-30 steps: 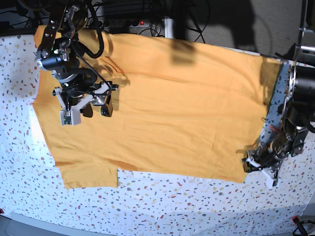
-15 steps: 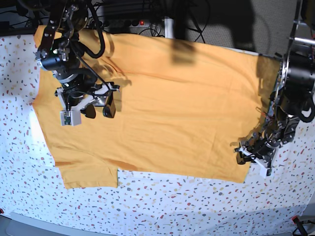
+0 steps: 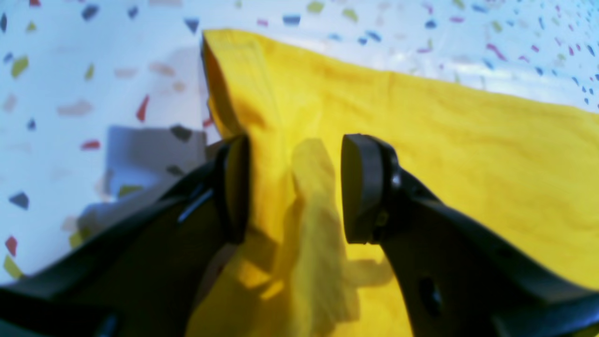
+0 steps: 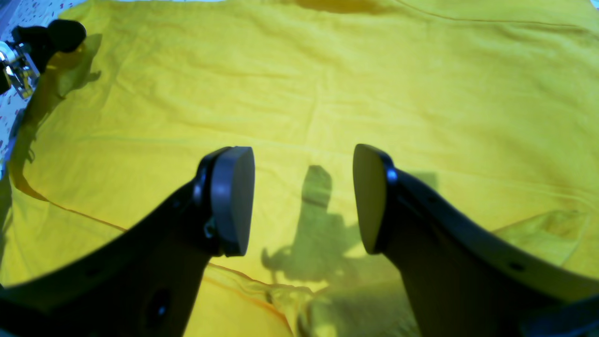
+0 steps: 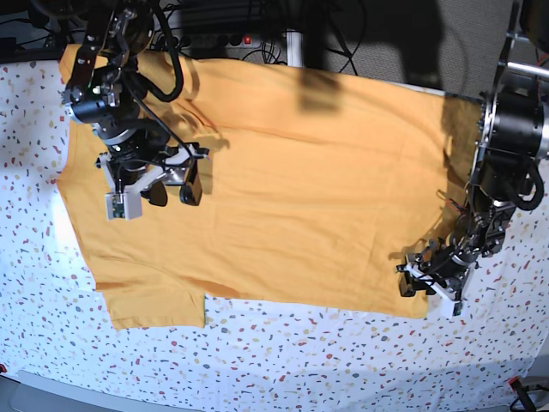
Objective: Fold the T-shirt properly
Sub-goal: 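Close the left gripper on the hem corner, then move the right gripper to the other hem corner and grasp it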
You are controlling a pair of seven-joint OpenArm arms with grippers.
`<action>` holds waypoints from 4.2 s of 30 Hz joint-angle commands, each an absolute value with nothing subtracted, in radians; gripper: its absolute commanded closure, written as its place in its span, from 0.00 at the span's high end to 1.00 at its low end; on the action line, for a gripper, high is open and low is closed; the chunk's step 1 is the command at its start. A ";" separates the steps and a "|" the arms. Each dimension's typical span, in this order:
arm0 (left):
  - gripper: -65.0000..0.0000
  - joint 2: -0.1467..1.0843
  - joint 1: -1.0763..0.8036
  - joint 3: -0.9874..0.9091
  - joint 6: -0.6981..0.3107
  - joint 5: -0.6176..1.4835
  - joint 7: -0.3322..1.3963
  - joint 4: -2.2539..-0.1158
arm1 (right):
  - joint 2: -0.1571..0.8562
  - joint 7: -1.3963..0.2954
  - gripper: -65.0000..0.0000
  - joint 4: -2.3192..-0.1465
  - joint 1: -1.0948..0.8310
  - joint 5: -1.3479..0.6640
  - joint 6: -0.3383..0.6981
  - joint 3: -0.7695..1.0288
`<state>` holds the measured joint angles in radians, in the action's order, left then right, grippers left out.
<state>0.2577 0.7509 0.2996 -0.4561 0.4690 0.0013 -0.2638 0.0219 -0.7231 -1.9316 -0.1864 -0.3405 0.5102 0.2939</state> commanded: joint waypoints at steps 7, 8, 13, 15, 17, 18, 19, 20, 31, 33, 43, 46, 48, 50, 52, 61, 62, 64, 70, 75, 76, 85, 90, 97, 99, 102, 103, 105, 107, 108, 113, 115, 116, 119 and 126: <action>0.45 0.266 0.783 0.296 -0.465 0.435 -0.026 -0.288 | 0.025 -0.697 0.52 -1.950 -0.178 -0.352 0.529 0.294; 0.45 0.266 0.781 0.296 -0.465 0.435 -0.029 -0.288 | 0.025 -0.697 0.52 -1.950 -0.178 -0.352 0.529 0.294; 0.45 0.266 0.750 0.296 -0.464 0.435 -0.041 -0.288 | 0.025 -0.697 0.52 -1.950 -0.178 -0.352 0.529 0.294; 0.45 0.266 0.731 0.296 -0.461 0.435 -0.075 -0.288 | 0.025 -0.697 0.52 -1.950 -0.178 -0.352 0.528 0.294; 0.45 0.266 0.718 0.296 -0.461 0.435 -0.115 -0.288 | 0.025 -0.697 0.52 -1.950 -0.178 -0.352 0.528 0.294; 0.45 0.266 0.717 0.296 -0.460 0.435 -0.126 -0.288 | 0.025 -0.697 0.52 -1.950 -0.178 -0.352 0.529 0.294; 0.45 0.266 0.717 0.296 -0.460 0.436 -0.129 -0.288 | 0.025 -0.697 0.52 -1.950 -0.178 -0.352 0.529 0.294; 0.45 0.266 0.718 0.296 -0.460 0.437 -0.129 -0.288 | 0.025 -0.697 0.52 -1.950 -0.178 -0.352 0.529 0.294; 0.45 0.266 0.726 0.296 -0.461 0.439 -0.226 -0.307 | 0.025 -0.697 0.52 -1.950 -0.178 -0.352 0.529 0.294; 0.45 0.266 0.726 0.296 -0.461 0.439 -0.257 -0.307 | 0.025 -0.697 0.52 -1.950 -0.178 -0.352 0.528 0.294; 0.45 0.266 0.686 0.296 -0.438 0.438 -0.220 -0.307 | 0.025 -0.698 0.52 -1.950 -0.178 -0.352 0.529 0.294; 0.45 0.267 0.681 0.296 -0.345 0.435 -0.286 -0.307 | 0.025 -0.699 0.52 -1.950 -0.178 -0.352 0.529 0.294; 0.45 0.272 0.685 0.296 -0.278 0.435 -0.336 -0.309 | 0.025 -0.701 0.52 -1.950 -0.178 -0.352 0.528 0.294; 0.45 0.284 0.696 0.296 -0.251 0.435 -0.332 -0.310 | 0.025 -0.706 0.52 -1.950 -0.178 -0.352 0.529 0.294; 0.45 0.290 0.715 0.296 -0.238 0.436 -0.200 -0.310 | 0.025 -0.708 0.52 -1.950 -0.178 -0.352 0.529 0.294; 0.45 0.283 0.764 0.296 -0.414 0.519 0.119 -0.310 | 0.025 -0.706 0.52 -1.950 -0.178 -0.352 0.529 0.294; 0.45 0.283 0.766 0.296 -0.416 0.531 0.119 -0.310 | 0.025 -0.711 0.52 -1.950 -0.178 -0.352 0.529 0.294; 0.45 0.283 0.768 0.296 -0.421 0.536 0.111 -0.310 | 0.025 -0.722 0.52 -1.950 -0.178 -0.352 0.529 0.294; 0.45 0.283 0.765 0.296 -0.421 0.535 0.085 -0.310 | 0.025 -0.723 0.52 -1.950 -0.178 -0.352 0.528 0.294; 0.44 0.283 0.765 0.296 -0.420 0.532 0.066 -0.310 | 0.025 -0.723 0.52 -1.950 -0.178 -0.352 0.529 0.294; 0.41 0.283 0.765 0.296 -0.420 0.532 0.058 -0.310 | 0.025 -0.722 0.52 -1.950 -0.178 -0.352 0.528 0.294; 0.00 0.283 0.765 0.296 -0.420 0.532 0.021 -0.310 | 0.025 -0.702 0.52 -1.950 -0.177 -0.352 0.529 0.294; 0.00 0.283 0.765 0.296 -0.420 0.520 0.021 -0.310 | 0.025 -0.696 0.52 -1.950 -0.177 -0.347 0.529 0.294; 0.00 0.283 0.765 0.296 -0.420 0.442 0.010 -0.310 | 0.028 -0.633 0.52 -1.950 -0.142 -0.196 0.497 0.296; 0.00 0.283 0.765 0.296 -0.420 0.443 0.007 -0.310 | 0.028 -0.647 0.52 -1.937 -0.092 -0.107 0.439 0.296; 0.00 0.283 0.765 0.296 -0.421 0.446 0.007 -0.310 | 0.050 -0.678 0.52 -1.871 0.006 -0.059 0.395 0.296; 0.00 0.283 0.765 0.296 -0.420 0.446 0.007 -0.310 | 0.061 -0.678 0.52 -1.835 0.040 -0.059 0.392 0.296; 0.00 0.283 0.765 0.296 -0.421 0.446 0.007 -0.310 | 0.089 -0.679 0.52 -1.741 0.110 -0.059 0.391 0.296; 0.00 0.283 0.765 0.296 -0.420 0.446 0.010 -0.310 | 0.120 -0.682 0.52 -1.617 0.181 -0.058 0.392 0.296; 0.00 0.283 0.765 0.296 -0.420 0.445 0.017 -0.310 | 0.140 -0.683 0.52 -1.545 0.217 -0.058 0.392 0.296; 0.00 0.283 0.765 0.296 -0.420 0.446 0.029 -0.310 | 0.250 -0.682 0.52 -1.147 0.409 -0.052 0.392 0.296; 0.00 0.283 0.765 0.296 -0.420 0.446 0.025 -0.310 | 0.298 -0.671 0.52 -1.006 0.478 -0.051 0.397 0.296; 0.00 0.283 0.765 0.296 -0.420 0.446 0.023 -0.310 | 0.321 -0.659 0.52 -0.946 0.509 -0.051 0.402 0.296; 0.00 0.283 0.765 0.296 -0.420 0.446 0.022 -0.310 | 0.388 -0.630 0.52 -0.816 0.580 -0.056 0.423 0.296; 0.00 0.283 0.765 0.296 -0.420 0.446 0.022 -0.310 | 0.472 -0.628 0.52 -0.755 0.625 -0.063 0.430 0.296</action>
